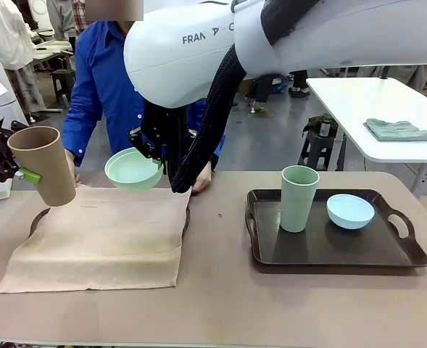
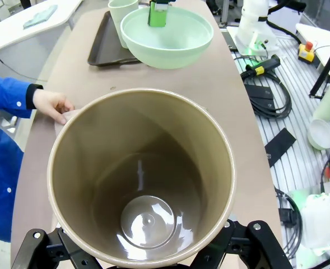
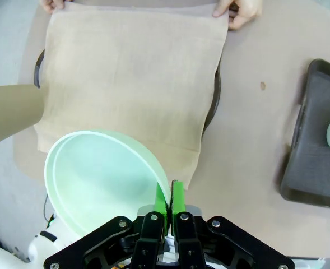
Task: Set up a tray with a mat and arrange the tableware.
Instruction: Place the Picnic Bowl and Reusable plastic cup back onto the Handle tray in front of the human's position.
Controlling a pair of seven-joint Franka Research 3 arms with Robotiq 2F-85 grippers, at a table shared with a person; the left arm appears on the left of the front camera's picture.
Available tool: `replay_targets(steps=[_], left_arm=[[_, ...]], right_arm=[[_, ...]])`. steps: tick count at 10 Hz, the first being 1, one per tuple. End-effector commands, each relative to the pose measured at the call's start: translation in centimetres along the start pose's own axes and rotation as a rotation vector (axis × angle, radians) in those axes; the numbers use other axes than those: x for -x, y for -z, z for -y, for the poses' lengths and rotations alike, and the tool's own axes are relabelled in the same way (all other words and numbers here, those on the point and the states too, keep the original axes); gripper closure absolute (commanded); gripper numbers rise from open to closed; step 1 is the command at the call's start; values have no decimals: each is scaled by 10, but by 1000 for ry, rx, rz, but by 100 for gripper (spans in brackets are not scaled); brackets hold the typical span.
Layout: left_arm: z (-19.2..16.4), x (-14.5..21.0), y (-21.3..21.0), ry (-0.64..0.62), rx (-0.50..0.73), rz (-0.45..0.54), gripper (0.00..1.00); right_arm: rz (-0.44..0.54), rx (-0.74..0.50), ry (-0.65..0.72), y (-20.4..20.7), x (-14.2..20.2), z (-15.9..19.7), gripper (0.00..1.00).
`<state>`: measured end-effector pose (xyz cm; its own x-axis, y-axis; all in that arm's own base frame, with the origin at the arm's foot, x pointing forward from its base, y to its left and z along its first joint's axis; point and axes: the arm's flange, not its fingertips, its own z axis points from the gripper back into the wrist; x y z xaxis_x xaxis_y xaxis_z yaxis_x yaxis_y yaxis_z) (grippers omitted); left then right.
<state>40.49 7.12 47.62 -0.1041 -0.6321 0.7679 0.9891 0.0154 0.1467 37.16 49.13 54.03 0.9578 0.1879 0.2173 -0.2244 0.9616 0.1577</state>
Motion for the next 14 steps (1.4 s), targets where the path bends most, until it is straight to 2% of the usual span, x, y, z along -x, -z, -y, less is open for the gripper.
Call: replay_targets(steps=[1,9,10,11,14], left_arm=[[-3,-1,-1,23,-11,3,100],[-3,-1,-1,23,-11,3,100],[-3,-1,-1,23,-11,3,100],[0,0,0,0,0,0,13],[-26,23,14,-21,1,73,13]], right_arm=[[0,8,-3,1,0,-1,100],[0,8,-3,1,0,-1,100],[0,0,0,0,0,0,96],[18,7,-12,-6,-12,-7,96],[24,-37,37,23,-56,-7,96]])
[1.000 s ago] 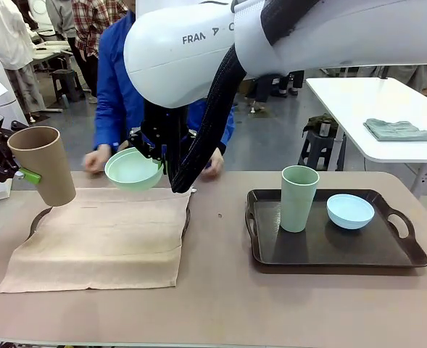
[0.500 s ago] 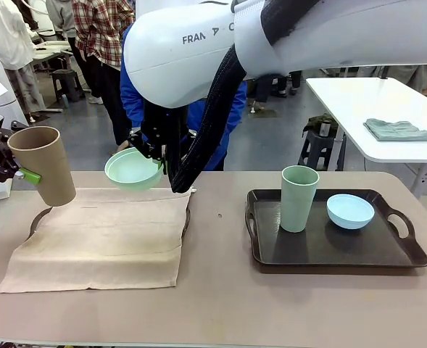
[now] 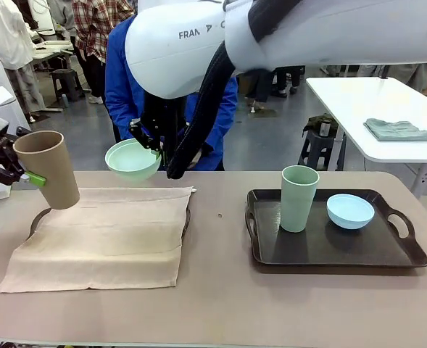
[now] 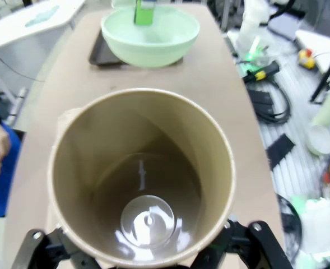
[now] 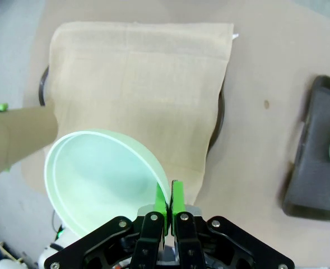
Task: Set up a tray with a mat and arrange the tableware.
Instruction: Place the Picnic Bowl and Reusable plastic cup back onto the Handle tray in front of the human's position.
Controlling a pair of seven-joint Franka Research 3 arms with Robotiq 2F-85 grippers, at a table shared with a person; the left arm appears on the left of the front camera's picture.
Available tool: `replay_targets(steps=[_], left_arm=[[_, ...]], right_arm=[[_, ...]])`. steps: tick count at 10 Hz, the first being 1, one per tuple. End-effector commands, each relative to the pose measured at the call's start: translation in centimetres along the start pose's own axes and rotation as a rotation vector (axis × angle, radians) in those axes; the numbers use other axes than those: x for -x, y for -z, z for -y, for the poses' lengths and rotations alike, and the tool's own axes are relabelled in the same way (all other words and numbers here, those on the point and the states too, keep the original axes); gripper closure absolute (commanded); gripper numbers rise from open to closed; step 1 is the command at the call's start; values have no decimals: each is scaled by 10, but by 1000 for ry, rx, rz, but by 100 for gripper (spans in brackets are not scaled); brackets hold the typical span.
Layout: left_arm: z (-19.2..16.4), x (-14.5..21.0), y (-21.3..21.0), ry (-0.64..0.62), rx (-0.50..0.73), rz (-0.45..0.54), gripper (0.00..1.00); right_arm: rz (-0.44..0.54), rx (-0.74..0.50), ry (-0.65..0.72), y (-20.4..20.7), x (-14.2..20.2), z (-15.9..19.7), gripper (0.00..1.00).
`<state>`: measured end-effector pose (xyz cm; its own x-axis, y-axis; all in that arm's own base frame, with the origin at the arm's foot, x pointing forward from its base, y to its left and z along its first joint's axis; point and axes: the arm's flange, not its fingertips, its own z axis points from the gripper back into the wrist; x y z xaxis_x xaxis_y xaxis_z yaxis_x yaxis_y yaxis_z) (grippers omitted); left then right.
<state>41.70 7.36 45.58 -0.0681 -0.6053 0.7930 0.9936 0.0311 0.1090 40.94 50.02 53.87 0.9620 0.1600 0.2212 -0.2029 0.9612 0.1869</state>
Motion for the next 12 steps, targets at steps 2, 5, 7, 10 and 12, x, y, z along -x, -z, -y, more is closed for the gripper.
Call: replay_targets(steps=[2,5,7,10,12], left_arm=[[-27,17,12,15,-20,68,13],[-40,43,22,-13,-35,76,13],[-48,67,33,-45,-40,55,13],[-58,96,45,-48,-52,52,13],[-59,110,52,-60,-69,39,13]], right_arm=[[-13,-3,30,48,-43,-2,96],[-47,39,27,102,-59,1,96],[-77,38,48,128,-62,7,96],[-86,32,77,162,-63,19,96],[-103,42,113,188,-62,24,96]])
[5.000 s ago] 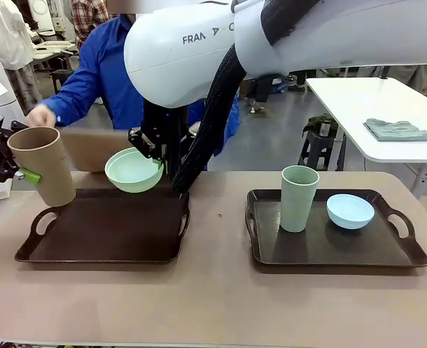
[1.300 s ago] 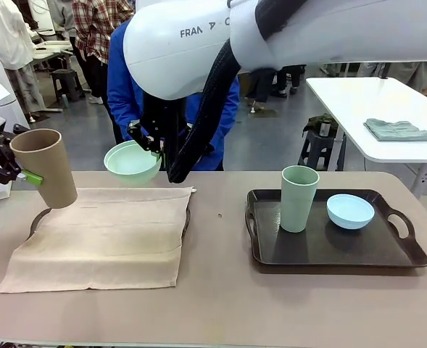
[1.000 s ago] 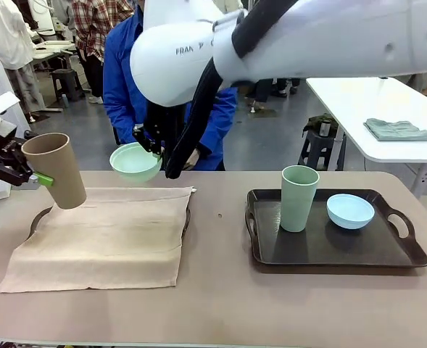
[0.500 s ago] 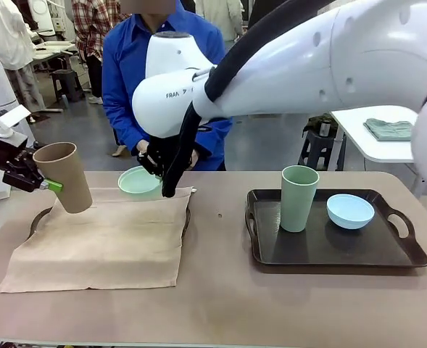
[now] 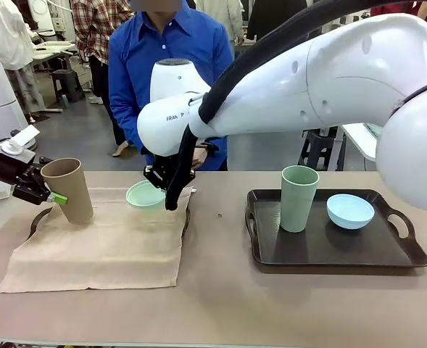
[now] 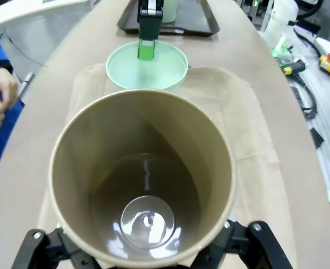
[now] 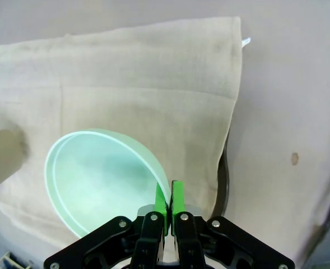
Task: Set up a tray with a mat and arrange the tableware.
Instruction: Place the Picnic Bowl and Reusable plastic cup back onto the Handle tray in front of the human's position.
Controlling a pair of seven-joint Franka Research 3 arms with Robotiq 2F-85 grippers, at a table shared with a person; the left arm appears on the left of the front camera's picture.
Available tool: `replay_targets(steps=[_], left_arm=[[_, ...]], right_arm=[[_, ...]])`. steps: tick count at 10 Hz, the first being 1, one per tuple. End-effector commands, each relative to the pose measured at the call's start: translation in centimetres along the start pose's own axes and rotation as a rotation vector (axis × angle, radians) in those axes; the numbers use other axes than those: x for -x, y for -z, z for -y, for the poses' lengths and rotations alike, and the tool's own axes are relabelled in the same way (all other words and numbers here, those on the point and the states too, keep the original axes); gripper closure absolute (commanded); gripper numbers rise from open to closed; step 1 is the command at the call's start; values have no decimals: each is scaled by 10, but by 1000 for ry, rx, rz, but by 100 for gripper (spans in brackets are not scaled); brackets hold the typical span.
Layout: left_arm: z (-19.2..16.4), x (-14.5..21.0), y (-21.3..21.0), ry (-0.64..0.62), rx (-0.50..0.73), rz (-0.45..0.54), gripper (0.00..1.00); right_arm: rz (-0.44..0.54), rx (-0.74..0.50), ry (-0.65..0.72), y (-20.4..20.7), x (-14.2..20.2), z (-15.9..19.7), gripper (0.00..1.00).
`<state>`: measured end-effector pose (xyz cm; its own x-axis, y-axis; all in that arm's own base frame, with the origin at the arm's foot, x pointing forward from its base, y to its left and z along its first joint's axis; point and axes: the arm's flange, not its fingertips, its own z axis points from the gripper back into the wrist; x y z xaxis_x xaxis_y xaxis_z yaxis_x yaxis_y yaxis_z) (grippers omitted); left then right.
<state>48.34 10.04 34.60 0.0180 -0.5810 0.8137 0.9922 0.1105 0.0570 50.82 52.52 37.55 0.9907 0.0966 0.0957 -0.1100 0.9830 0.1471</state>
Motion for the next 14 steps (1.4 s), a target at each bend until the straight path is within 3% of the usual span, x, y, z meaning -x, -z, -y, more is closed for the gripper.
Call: replay_targets(steps=[1,5,12,13,14], left_arm=[[-2,6,5,30,-35,16,13],[1,2,9,66,-30,6,13],[1,8,14,97,-8,25,13],[1,10,16,91,1,18,0],[2,11,18,89,8,17,0]], right_arm=[[-7,-9,38,20,2,-1,96],[-20,-14,49,42,5,1,96],[-16,-43,51,43,4,2,96],[-16,-44,50,43,4,2,96],[-16,-45,45,43,4,3,96]])
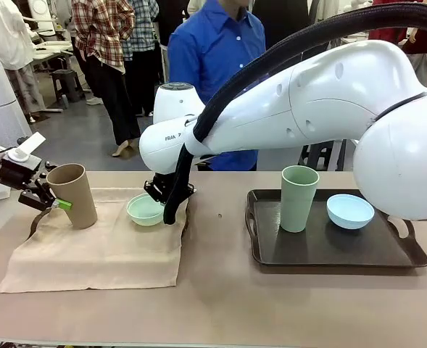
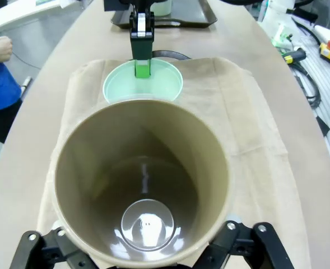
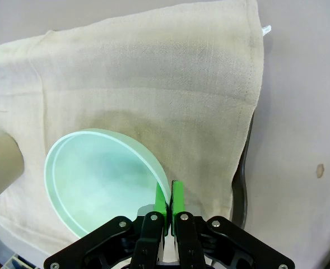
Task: Set up a tray with a mat and arrange the tableware.
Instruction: Place the Picnic Bowl and Reusable plastic cup back onto the Handle tray in front of the human's position.
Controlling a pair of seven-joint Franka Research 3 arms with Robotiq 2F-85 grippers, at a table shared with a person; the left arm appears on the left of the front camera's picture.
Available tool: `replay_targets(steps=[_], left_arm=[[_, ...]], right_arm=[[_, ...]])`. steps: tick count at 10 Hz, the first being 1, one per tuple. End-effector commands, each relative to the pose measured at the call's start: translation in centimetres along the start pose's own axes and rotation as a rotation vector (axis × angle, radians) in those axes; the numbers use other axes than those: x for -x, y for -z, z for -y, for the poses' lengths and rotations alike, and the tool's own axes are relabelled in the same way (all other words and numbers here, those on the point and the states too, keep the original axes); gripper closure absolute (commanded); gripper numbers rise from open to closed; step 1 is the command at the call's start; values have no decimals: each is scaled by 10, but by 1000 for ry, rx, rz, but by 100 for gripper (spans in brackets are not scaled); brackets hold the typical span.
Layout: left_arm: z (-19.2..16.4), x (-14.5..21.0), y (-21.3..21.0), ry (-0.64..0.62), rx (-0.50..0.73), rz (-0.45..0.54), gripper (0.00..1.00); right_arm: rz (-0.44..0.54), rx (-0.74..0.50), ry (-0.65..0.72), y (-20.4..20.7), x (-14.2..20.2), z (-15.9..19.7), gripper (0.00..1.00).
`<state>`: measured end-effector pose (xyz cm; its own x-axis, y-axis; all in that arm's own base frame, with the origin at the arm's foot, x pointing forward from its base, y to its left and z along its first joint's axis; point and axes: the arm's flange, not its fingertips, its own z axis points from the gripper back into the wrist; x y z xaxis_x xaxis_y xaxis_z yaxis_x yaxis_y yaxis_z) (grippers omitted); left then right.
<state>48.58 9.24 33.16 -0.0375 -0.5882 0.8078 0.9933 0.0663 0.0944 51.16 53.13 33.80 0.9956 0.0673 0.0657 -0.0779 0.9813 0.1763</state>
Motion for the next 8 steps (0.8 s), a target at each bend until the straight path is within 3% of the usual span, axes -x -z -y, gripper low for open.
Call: replay_targets(steps=[1,2,3,4,5,6,7,8], left_arm=[[3,5,3,36,-2,17,0],[3,5,3,34,-2,13,0],[3,3,1,25,-5,9,0],[4,2,-3,5,-4,-4,0],[4,2,-7,-38,5,-40,0],[6,1,-11,-69,20,-12,0],[7,-1,-17,-86,14,-51,0],[9,-3,-24,-146,17,-102,0]], right_arm=[[6,-16,4,5,4,3,68],[1,-16,-4,4,5,3,47],[-4,-13,-2,-1,7,3,8],[-16,-21,-10,-10,10,4,0],[-32,-16,-7,-24,15,5,0],[-44,-39,-12,-37,22,7,0],[-52,-75,-26,-54,31,9,41],[-40,-102,-46,-72,41,12,31]])
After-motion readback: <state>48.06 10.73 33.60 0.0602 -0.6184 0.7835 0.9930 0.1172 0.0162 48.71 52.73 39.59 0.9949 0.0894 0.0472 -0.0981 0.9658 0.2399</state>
